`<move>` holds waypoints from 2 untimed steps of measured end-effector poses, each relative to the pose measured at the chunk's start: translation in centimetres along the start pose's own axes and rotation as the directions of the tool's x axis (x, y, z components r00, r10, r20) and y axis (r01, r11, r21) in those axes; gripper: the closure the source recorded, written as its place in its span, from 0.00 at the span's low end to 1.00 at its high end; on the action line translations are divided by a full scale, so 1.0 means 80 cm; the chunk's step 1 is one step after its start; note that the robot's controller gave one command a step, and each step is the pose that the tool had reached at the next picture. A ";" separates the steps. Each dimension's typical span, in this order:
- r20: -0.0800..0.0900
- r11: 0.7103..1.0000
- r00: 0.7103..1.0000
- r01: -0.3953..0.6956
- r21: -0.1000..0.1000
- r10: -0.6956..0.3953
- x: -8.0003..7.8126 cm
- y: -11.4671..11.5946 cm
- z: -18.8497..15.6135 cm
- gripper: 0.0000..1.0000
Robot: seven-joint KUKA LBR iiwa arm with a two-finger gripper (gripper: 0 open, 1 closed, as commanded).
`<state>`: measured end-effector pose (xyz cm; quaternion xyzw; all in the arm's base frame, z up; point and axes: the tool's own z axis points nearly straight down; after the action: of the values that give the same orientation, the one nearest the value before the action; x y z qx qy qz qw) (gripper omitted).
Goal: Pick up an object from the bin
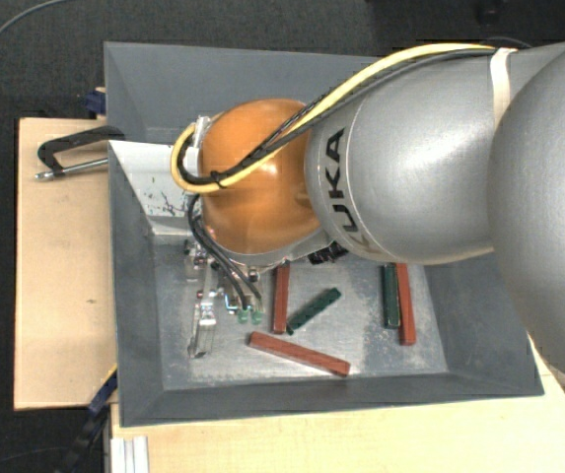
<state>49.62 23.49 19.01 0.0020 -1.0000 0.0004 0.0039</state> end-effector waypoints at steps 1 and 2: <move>0.001 0.970 0.970 0.243 0.003 -0.243 -0.012 -0.124 0.154 0.00; 0.018 0.900 0.900 0.436 0.008 -0.436 -0.085 -0.194 0.109 0.00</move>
Offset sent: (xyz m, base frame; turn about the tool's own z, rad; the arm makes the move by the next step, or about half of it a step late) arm 0.0099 -0.0965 -0.1201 -0.2485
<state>56.42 8.00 10.27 0.2255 -0.9742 0.0014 -0.0059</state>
